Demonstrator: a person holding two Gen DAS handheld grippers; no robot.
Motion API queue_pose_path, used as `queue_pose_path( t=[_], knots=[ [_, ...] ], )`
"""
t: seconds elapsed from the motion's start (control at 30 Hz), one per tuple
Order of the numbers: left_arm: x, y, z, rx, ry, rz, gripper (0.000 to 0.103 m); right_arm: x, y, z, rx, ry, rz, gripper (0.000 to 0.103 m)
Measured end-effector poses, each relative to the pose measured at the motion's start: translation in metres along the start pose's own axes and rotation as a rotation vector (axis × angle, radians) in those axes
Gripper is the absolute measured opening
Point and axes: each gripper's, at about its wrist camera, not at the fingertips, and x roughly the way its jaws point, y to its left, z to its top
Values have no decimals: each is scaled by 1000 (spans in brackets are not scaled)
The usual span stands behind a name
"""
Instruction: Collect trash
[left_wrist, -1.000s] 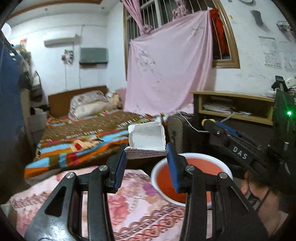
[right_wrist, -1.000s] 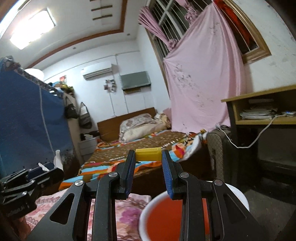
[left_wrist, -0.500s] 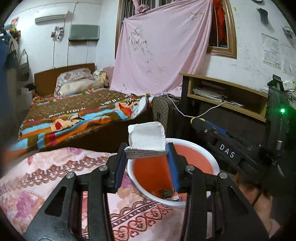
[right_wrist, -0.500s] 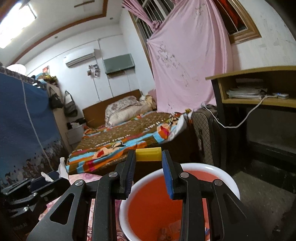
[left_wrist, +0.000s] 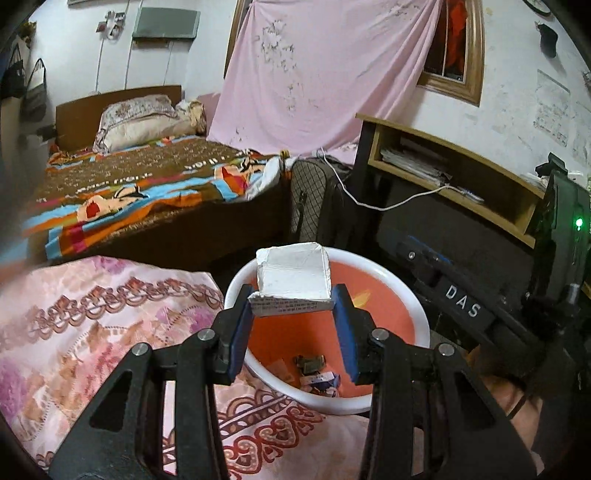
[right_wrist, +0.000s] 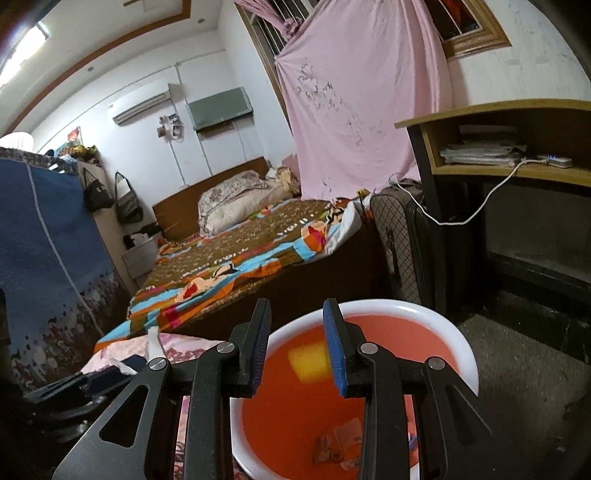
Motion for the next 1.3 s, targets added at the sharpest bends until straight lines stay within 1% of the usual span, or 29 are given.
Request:
queue_pose_path(
  t=[0.17,0.33,0.57,0.8,0.93,1.2,1.3],
  knots=[
    [7,-1,-3,-22,30,-18,27,3,-4,-2,16,24,-9,27],
    [8,0,-2,-37,40,-23,29,5,-3,-3,19,36,-6,28],
    [4,4,-2,-58,35,-13,35,5,-2,-3,19,39,-7,28],
    [-4,12,-2,-88,10,5,39,7,-3,-3,23,39,-8,29],
    [-11,18,-3,-106,-12,32,42,6,-2,-4,18,34,-2,33],
    [-34,38,-6,-139,-61,115,55,5,5,-3,-16,24,7,40],
    [-43,45,-7,-143,-74,146,59,2,8,-2,-27,15,7,45]
  ],
)
